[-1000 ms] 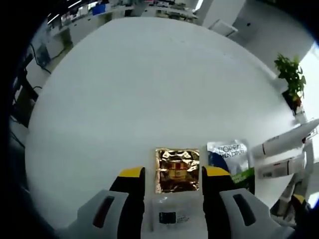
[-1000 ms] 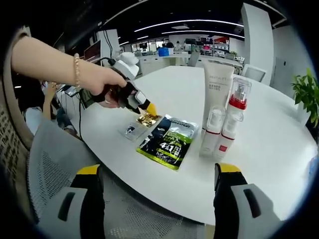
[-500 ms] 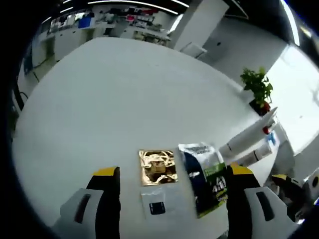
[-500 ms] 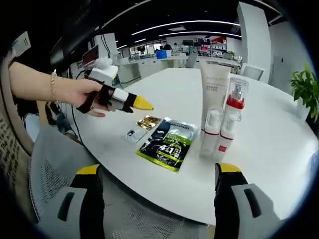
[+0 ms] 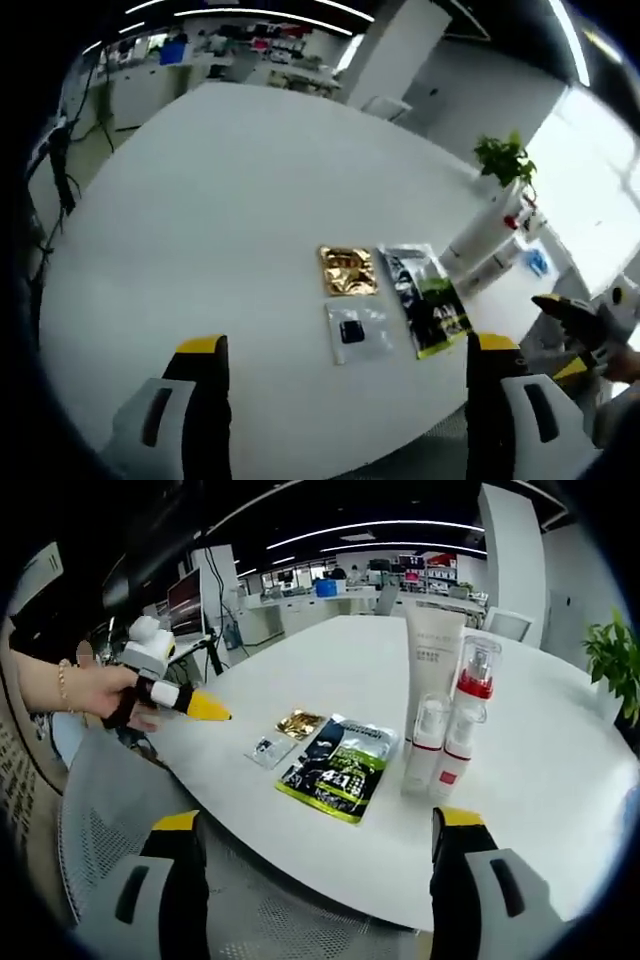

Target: Arrange the skincare products in the storage area until every visible bottle or jar stands upright without overlapping.

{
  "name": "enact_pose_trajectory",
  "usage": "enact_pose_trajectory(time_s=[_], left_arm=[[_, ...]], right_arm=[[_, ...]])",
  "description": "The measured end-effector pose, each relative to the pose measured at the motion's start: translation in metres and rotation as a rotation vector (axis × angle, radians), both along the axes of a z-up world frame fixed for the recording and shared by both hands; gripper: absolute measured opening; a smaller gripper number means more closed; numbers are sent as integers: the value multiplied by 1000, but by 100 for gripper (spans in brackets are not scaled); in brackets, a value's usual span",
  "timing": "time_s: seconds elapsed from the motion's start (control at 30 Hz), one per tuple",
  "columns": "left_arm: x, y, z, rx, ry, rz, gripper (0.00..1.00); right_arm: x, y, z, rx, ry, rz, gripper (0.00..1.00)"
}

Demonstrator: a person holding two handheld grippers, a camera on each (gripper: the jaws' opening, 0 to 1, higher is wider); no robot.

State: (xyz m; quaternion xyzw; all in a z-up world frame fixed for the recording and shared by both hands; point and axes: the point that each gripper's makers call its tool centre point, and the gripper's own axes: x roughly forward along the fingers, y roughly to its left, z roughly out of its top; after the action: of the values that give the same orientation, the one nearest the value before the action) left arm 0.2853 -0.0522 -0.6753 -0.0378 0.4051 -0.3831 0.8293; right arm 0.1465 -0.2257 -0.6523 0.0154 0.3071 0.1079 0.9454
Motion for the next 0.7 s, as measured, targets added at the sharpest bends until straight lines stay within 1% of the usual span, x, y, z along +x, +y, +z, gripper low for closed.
enact_pose_trajectory(time_s=[0.03,0.1,0.13,0.2,0.27,0.3,0.33,0.37,0.4,0.47,0.57,0.63,0.7], left_arm=[[-1,0,4,-3,-24,-17,97],[-3,0,15,-15,-107,-57,97],[-5,2,18,-4,-138,-76,97],[-14,7,21,22,-134,-99,97],[-19,10,25,27,-140,-111,97],[-21,13,27,25,-140,-111,97],[-23,15,30,14,-137,-109,97],[-26,17,34,-9,-120,-93,97],[-27,20,35,-16,-113,-85,97],[-28,27,38,-22,-131,-73,97],[-31,36,33,2,-142,-75,97],[-29,37,34,-5,-142,-60,97],[-27,36,36,-14,-155,-52,97]], right_arm=[[0,-1,0,3,-1,-7,96],[1,-5,0,-2,-2,-27,96],[1,-7,0,-5,-4,-33,97],[1,-9,3,8,-16,-52,99],[2,-11,3,19,-18,-64,100],[2,-11,4,37,-19,-73,100],[3,-11,5,54,-21,-83,100],[4,-11,6,76,-26,-95,100],[5,-13,8,92,-29,-108,100],[5,-15,9,100,-34,-122,100],[5,-15,9,101,-34,-126,100],[5,-14,9,104,-33,-122,100],[4,-14,8,104,-29,-121,100]])
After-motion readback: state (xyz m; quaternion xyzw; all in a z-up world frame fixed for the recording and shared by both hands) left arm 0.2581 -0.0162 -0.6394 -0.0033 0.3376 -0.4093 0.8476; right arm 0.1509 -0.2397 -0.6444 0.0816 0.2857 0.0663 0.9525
